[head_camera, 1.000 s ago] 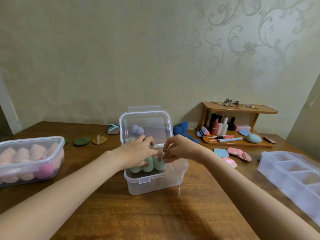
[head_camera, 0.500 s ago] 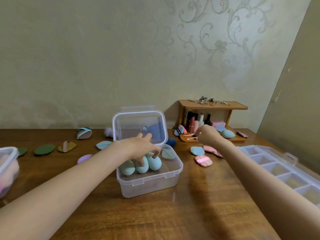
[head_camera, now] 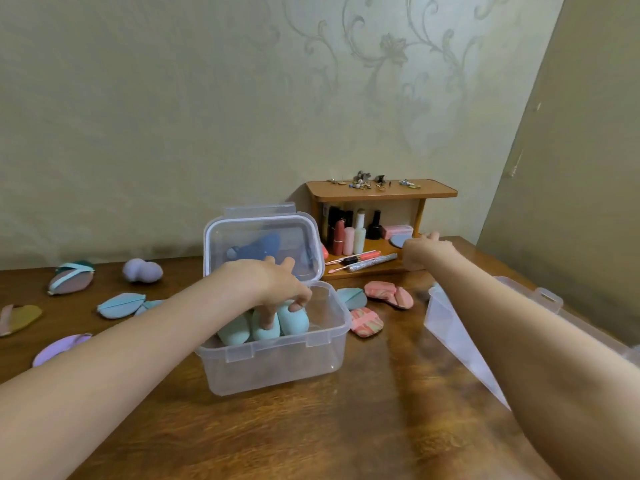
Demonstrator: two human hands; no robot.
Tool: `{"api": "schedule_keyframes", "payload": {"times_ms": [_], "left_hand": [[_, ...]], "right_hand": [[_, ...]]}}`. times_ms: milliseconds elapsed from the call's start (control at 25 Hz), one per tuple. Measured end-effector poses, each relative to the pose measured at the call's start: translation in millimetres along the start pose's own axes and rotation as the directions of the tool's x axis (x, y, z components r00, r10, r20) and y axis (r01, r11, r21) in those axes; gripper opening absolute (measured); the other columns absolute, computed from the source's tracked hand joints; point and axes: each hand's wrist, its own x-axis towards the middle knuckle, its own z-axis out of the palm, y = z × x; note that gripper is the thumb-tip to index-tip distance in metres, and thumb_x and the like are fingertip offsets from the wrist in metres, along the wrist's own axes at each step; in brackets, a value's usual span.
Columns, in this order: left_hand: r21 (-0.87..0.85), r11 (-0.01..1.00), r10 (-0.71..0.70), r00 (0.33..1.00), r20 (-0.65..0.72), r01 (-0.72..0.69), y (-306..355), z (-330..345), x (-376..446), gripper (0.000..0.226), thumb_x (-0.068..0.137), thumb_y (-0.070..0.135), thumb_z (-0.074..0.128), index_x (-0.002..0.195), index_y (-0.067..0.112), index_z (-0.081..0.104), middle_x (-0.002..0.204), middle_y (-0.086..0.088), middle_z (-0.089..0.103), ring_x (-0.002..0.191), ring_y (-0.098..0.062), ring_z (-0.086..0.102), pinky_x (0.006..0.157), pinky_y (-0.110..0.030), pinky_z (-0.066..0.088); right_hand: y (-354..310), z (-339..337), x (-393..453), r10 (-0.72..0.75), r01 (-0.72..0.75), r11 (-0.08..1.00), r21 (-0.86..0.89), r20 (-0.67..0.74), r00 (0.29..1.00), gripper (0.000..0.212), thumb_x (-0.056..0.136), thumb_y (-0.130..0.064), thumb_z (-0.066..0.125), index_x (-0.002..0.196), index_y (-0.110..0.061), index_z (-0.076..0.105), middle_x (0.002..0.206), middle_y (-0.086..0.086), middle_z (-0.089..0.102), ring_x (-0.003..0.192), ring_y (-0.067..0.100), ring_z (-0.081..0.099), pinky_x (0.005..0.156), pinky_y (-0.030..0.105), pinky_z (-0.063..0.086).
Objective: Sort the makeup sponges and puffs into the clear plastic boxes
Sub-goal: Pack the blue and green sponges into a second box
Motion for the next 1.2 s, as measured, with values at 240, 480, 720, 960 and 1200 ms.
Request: {"api": "schedule_keyframes", "payload": {"times_ms": [240,480,720,960,1200], "left_hand": [[0.034,0.999,-0.037,0.997,-0.064,0.039,0,9,9,0.039,0.079,0.004,0.066,0.077,0.031,0.039,0.127,-0.005,0.029,0.110,-0.026,0.031,0.078,-0.036,0.041],[0.019,0.996,-0.090,0.990,-0.108,0.093,7,12,0,0.039,0.077,0.005,0.066,0.071,0.032,0.039,0.127,-0.006,0.029,0.113,-0.029,0.034,0.080,-0.037,0.042],[0.081,0.990,-0.093,0.961,-0.260,0.118,11,27,-35,0.059,0.089,0.008,0.053,0.141,0.025,0.033,0.146,-0.013,0.018,0.127,-0.037,0.028,0.102,-0.044,0.035],[0.044,0.993,-0.091,0.960,-0.265,0.106,6,38,-73,0.044,0.088,0.013,0.056,0.130,0.022,0.044,0.129,-0.011,0.029,0.117,-0.032,0.033,0.093,-0.040,0.038],[-0.028,0.999,-0.053,0.954,-0.294,0.047,1,46,-90,0.053,0.089,0.014,0.057,0.137,0.026,0.038,0.136,-0.006,0.025,0.115,-0.028,0.035,0.099,-0.040,0.038]], "right_hand": [[-9,4,8,-0.008,0.010,0.999,0.032,-0.054,0.999,0.049,0.093,-0.016,0.042,0.142,-0.011,0.034,0.150,0.016,0.025,0.139,0.037,0.022,0.115,0.050,0.023],[-53,-9,-61,-0.029,0.330,0.841,0.430,-0.573,0.819,0.030,0.090,-0.012,0.054,0.120,-0.008,0.051,0.135,0.019,0.029,0.116,0.036,0.043,0.091,0.038,0.045],[-66,-18,-147,-0.494,0.694,0.293,0.658,-0.517,0.699,0.026,0.088,-0.014,0.056,0.114,-0.018,0.053,0.112,0.014,0.054,0.082,0.026,0.062,0.089,0.041,0.053],[-73,-6,-186,-0.558,0.707,0.455,0.542,-0.445,0.700,0.035,0.086,-0.018,0.062,0.118,-0.010,0.050,0.097,0.008,0.055,0.087,0.020,0.060,0.089,0.040,0.054],[-74,-25,-186,-0.652,0.715,0.601,0.356,-0.299,0.697,0.027,0.088,-0.015,0.059,0.114,-0.009,0.065,0.114,0.009,0.059,0.112,0.022,0.049,0.109,0.039,0.033]]}}
